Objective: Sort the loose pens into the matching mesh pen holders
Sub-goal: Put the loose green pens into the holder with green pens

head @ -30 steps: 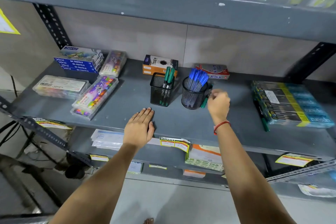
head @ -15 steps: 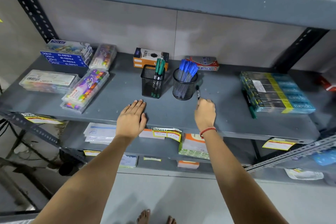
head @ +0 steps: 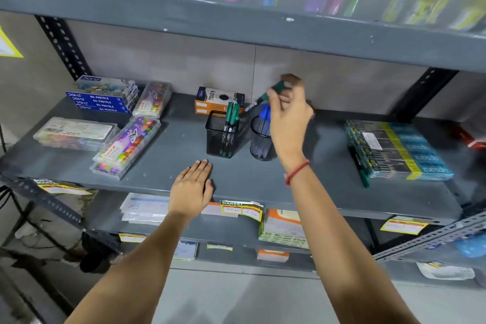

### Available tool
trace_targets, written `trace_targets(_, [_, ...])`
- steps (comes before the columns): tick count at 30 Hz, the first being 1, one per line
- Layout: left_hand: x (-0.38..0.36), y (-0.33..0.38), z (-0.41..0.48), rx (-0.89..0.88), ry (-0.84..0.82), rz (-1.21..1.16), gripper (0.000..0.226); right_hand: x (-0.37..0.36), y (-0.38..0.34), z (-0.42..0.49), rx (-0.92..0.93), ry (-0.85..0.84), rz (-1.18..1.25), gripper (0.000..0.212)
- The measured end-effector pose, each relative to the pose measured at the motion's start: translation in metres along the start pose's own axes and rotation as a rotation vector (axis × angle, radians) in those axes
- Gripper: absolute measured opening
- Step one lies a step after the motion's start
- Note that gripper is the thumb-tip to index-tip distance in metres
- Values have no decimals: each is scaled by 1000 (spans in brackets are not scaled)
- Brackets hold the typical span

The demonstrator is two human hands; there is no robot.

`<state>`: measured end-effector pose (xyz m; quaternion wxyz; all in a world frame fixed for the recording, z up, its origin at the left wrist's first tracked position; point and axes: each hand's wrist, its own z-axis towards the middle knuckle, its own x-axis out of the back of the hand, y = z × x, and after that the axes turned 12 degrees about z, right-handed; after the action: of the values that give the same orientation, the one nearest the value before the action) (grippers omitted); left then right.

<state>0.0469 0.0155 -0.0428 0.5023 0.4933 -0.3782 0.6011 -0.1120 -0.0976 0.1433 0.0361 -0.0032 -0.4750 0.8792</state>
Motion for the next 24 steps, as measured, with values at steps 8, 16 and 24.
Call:
trace_targets(8, [1,0,1,-5,9,-16,51,-57,69,1,-93,-387,-294,30])
trace_targets(16, [-2,-1,1,-10,18,-4,51,-56,83,-10,2,-571,-700,52])
trace_targets(24, [-4,0,1,-4,11,-13,52,57,108,6,22,30,-566,24])
